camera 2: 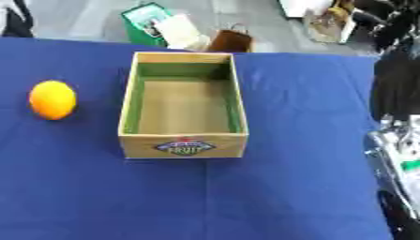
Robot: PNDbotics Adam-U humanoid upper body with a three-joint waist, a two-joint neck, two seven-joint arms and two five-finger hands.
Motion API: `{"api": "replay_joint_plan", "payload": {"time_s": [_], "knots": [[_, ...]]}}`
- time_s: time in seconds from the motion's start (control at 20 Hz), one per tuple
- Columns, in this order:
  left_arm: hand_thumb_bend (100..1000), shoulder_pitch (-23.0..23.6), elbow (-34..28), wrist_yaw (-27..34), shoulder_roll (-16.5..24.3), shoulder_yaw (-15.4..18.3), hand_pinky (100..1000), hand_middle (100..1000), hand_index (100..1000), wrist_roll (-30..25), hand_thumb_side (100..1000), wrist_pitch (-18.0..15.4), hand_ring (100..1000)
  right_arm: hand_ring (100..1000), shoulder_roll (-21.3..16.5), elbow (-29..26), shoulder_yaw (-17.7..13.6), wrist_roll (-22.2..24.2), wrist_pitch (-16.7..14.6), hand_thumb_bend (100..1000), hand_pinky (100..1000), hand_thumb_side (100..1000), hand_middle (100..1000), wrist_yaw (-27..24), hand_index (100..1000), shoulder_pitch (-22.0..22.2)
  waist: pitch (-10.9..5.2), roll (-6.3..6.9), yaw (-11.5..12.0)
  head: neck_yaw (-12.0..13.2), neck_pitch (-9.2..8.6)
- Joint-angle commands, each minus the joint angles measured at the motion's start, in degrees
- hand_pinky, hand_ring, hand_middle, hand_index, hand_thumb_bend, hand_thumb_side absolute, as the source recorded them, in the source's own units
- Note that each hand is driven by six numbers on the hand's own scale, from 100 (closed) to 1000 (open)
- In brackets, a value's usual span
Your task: Pick up objects on the table and place them in the box.
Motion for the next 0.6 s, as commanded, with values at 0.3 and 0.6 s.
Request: {"api": "replay_joint_plan", "payload": {"time_s": [0.3, 0.6], "knots": [[100, -0.52, -0.98, 0.21, 0.80, 0.60, 621, 580, 719, 0.09, 748, 0.07, 585, 763, -1.35, -0.81, -0.71, -0.07, -0.05, 100, 775, 1000, 738, 0.12, 846, -0.80, -0.84, 0.14, 0.03, 0.37, 3.19], [100, -0.83, -0.98, 0.03, 1.72, 0.61, 620, 583, 726, 0.14, 745, 0.35, 586, 764, -1.46, -0.81, -0.68, -0.01, -0.03, 100, 775, 1000, 738, 0.19, 846, -0.86, -0.70, 0.13, 0.14, 0.64, 4.48]]}}
